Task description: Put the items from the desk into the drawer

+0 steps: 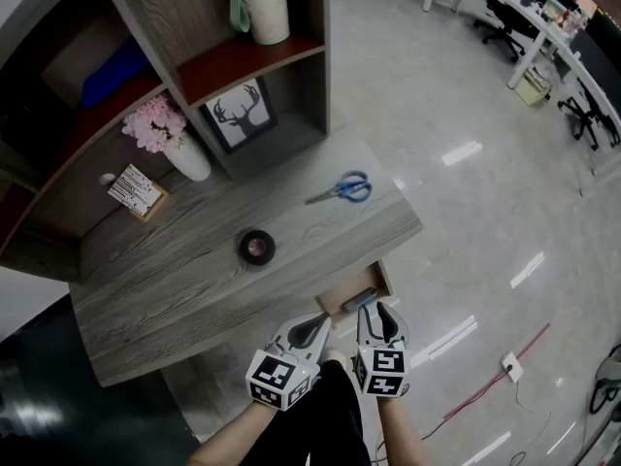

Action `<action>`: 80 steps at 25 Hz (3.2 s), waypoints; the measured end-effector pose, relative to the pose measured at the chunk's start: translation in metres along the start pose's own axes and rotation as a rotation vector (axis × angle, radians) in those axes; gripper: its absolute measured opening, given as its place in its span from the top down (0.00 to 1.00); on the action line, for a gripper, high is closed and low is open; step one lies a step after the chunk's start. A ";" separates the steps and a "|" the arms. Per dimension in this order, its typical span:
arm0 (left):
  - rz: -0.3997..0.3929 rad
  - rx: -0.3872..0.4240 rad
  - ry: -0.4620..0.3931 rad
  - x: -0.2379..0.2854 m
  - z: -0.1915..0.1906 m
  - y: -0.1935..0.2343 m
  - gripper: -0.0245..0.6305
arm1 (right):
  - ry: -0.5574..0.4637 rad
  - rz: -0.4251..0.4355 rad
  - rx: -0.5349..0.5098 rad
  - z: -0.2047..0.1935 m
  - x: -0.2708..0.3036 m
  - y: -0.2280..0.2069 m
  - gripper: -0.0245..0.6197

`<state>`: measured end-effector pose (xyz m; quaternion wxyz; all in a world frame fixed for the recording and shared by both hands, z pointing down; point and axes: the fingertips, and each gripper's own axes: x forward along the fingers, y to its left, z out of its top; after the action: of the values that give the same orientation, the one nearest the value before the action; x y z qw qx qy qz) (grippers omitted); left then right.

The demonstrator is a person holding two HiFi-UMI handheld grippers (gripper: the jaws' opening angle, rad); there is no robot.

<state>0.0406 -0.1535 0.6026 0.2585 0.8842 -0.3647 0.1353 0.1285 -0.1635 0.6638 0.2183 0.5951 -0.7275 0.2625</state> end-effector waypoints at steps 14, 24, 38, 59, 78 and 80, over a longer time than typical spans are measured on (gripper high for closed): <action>0.022 0.028 -0.048 -0.042 0.028 -0.011 0.95 | -0.041 0.068 0.028 0.031 -0.033 0.030 0.76; 0.093 0.018 -0.117 -0.084 0.052 -0.004 0.95 | -0.108 0.162 -0.052 0.062 -0.059 0.083 0.92; 0.125 0.038 -0.169 -0.127 0.067 -0.024 0.95 | -0.152 0.320 -0.142 0.089 -0.096 0.151 0.94; 0.200 -0.002 -0.216 -0.156 0.081 -0.003 0.95 | -0.156 0.379 -0.159 0.100 -0.101 0.171 0.94; 0.289 -0.023 -0.198 -0.163 0.076 0.044 0.95 | -0.141 0.386 -0.184 0.112 -0.066 0.187 0.94; 0.305 -0.022 -0.193 -0.163 0.075 0.050 0.95 | -0.148 0.391 -0.187 0.115 -0.062 0.189 0.94</action>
<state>-0.1049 -0.1311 0.4882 0.2087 0.8247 -0.5190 0.0833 -0.0455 -0.1614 0.5135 0.1636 0.4377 -0.8641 0.1868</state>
